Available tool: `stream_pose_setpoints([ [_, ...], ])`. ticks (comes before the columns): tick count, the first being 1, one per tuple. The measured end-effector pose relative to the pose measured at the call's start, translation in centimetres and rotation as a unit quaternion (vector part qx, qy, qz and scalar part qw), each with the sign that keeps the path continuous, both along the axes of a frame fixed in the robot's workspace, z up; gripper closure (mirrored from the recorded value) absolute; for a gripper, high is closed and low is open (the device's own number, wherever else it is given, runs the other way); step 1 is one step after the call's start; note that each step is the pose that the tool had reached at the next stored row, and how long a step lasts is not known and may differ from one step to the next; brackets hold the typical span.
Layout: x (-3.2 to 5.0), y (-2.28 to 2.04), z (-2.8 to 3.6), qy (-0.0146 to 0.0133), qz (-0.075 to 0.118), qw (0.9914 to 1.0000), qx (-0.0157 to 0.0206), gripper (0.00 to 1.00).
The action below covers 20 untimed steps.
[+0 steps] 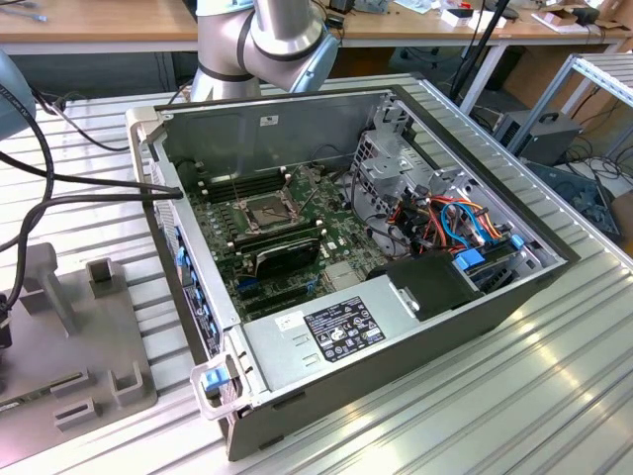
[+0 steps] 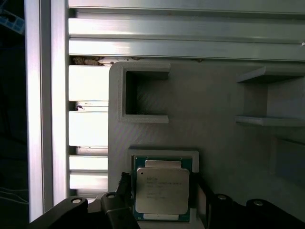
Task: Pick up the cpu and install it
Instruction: 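Pick up the cpu and move it towards the insertion slot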
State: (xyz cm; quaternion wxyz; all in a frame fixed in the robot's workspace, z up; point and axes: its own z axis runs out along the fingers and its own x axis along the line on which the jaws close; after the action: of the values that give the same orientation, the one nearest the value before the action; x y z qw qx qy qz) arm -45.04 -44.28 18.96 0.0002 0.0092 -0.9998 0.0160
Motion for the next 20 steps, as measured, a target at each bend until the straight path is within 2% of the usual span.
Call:
stream_pose_setpoints([
  [1,0.00,0.00,0.00,0.0000,0.000,1.00000,0.0000,0.43],
  [20,0.00,0.00,0.00,-0.0001,0.000,1.00000,0.0000,0.45],
])
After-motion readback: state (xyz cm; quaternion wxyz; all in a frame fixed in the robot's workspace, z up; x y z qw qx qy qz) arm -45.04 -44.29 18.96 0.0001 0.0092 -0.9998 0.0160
